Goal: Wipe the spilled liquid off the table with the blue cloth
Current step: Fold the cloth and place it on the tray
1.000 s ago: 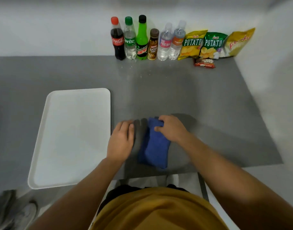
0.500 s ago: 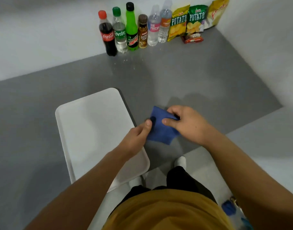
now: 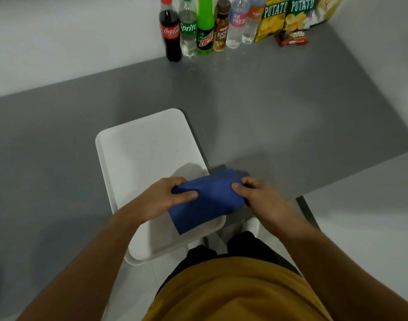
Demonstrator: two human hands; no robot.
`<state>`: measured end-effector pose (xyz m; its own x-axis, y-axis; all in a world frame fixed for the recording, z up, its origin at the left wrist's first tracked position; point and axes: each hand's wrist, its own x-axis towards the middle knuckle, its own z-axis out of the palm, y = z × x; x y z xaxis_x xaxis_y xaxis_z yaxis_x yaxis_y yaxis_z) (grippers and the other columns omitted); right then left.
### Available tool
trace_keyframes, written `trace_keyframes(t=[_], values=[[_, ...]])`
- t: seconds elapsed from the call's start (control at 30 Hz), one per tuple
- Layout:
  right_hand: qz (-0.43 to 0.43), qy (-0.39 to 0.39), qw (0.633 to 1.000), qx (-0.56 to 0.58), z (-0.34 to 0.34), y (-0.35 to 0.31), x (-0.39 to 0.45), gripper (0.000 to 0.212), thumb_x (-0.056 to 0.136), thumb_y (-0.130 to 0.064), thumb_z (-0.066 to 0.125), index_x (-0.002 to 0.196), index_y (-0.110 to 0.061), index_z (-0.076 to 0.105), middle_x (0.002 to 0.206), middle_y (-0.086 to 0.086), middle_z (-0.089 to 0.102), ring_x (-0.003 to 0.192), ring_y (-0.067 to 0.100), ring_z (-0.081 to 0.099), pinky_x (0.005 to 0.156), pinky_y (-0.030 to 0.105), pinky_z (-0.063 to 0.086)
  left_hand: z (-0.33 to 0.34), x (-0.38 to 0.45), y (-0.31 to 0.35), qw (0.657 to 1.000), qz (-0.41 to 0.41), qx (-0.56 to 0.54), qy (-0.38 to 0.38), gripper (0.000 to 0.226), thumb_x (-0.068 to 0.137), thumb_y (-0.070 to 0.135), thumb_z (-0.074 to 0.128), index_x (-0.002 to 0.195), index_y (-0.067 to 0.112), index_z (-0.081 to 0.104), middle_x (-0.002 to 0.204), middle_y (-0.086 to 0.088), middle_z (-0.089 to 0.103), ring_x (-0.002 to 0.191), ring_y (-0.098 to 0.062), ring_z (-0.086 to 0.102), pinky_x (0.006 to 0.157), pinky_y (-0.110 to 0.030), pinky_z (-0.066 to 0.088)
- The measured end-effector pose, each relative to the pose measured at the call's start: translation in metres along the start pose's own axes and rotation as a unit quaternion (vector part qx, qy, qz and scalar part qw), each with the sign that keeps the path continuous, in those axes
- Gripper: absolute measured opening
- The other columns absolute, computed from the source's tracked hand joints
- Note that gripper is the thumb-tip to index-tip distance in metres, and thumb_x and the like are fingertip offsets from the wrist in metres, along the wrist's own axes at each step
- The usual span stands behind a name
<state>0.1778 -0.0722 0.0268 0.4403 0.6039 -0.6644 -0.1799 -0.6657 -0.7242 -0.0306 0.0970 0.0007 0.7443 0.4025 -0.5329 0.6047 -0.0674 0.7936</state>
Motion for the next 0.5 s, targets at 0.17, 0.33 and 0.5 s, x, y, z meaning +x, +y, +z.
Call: trace_keyframes(t=[0.17, 0.33, 0.5], values=[[0.003, -0.016, 0.996, -0.091, 0.021, 0.025, 0.004, 0.011, 0.099, -0.027, 0.065, 0.097, -0.018, 0.069, 0.094, 0.009, 0.072, 0.088, 0.025, 0.068, 0.088, 0.048, 0.056, -0.002, -0.007, -0.021, 0.998, -0.037, 0.046, -0.018, 0.021, 0.089, 0.053, 0.068, 0.094, 0.033, 0.07, 0.085, 0.014, 0.072, 0.076, -0.006, 0.068, 0.07, -0.024, 0.051], [-0.047, -0.015, 0.972, -0.229, 0.033, 0.038, 0.01, 0.008, 0.097, -0.03, 0.067, 0.09, -0.028, 0.064, 0.088, -0.008, 0.067, 0.082, 0.005, 0.063, 0.065, 0.019, 0.044, 0.001, -0.013, -0.032, 0.992, -0.055, 0.113, -0.031, 0.02, 0.087, 0.054, 0.07, 0.089, 0.035, 0.063, 0.083, 0.012, 0.069, 0.073, -0.006, 0.066, 0.063, -0.019, 0.045], [-0.072, -0.005, 0.935, -0.347, 0.041, 0.043, 0.013, 0.013, 0.099, -0.034, 0.063, 0.104, -0.023, 0.061, 0.091, -0.009, 0.061, 0.082, 0.009, 0.058, 0.066, 0.018, 0.042, 0.005, -0.015, -0.036, 0.983, -0.049, 0.178, -0.02, 0.022, 0.089, 0.049, 0.07, 0.086, 0.03, 0.057, 0.083, 0.008, 0.066, 0.073, -0.011, 0.063, 0.061, -0.021, 0.042]])
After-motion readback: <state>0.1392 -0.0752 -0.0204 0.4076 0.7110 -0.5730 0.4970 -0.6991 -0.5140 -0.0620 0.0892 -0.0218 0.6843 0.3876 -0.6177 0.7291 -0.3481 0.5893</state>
